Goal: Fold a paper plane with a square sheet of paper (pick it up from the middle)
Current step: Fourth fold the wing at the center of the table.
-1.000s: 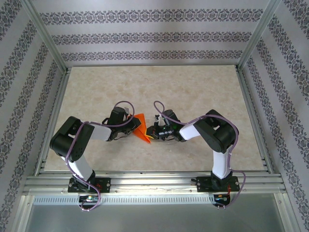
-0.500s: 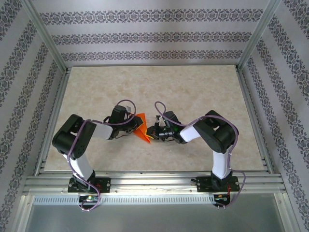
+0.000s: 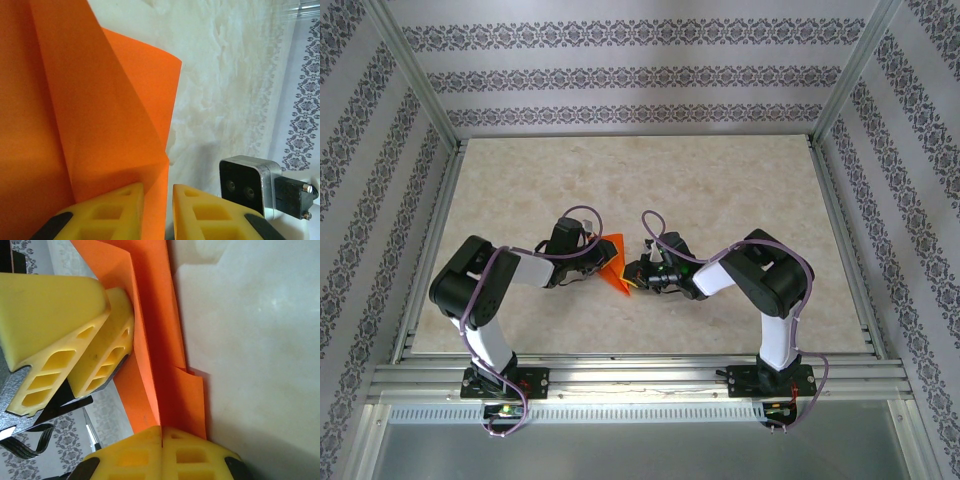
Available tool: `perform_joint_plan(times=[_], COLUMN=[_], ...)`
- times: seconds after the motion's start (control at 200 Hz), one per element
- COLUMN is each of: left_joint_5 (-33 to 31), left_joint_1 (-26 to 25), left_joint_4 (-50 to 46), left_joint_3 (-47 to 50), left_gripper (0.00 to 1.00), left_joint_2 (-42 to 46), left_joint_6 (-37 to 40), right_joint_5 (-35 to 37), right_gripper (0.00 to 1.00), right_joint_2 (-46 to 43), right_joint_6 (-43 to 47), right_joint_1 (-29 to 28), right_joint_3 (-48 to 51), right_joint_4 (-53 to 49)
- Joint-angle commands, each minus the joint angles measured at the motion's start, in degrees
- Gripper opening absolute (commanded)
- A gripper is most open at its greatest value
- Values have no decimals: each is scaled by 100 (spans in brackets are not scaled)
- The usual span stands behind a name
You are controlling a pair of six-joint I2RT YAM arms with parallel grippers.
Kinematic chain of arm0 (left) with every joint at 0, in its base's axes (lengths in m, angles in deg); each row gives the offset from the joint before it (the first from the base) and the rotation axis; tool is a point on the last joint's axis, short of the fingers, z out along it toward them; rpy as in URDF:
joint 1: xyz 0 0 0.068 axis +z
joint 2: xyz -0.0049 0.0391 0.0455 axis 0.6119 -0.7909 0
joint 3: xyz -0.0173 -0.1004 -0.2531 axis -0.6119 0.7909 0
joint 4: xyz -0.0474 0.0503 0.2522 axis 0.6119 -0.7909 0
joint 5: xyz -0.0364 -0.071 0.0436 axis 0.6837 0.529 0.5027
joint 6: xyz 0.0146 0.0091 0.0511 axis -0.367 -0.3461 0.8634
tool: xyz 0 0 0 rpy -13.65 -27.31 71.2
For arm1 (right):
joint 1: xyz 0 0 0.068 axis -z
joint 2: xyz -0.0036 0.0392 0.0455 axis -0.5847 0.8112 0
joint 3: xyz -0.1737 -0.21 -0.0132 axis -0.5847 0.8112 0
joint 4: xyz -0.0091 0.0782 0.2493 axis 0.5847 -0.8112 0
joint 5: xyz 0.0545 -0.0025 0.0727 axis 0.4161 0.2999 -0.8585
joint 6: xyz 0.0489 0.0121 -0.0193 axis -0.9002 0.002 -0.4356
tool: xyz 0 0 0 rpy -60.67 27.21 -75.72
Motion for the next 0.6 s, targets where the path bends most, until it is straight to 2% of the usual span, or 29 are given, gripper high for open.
perform_joint_plan(times=[0.0,0.19,0.25,0.36,0.6], left_joint_5=[-122,-885,-1058,-1111,-724], left_joint_1=[-42,-31,-31,-35,-70], left_joint_4=[48,-901,-1150,-1151,-1017], left_joint_3=[72,396,494,671,752], left_gripper=[26,26,22,18,12], left_joint_2=[393,1023,1172,1262,986], left_joint_6=[227,271,202,89,26], right_joint_5=[189,73,61,114,231], right_gripper=[0,0,0,0,0], right_joint_2=[221,46,-43,-188,-367], right_joint_6=[-29,294,415,595,389], right_joint_1=[-165,-182,-187,-188,-207], right_joint_3=[114,57,20,55,135], right_joint_4=[-384,-435,-584,-653,-579])
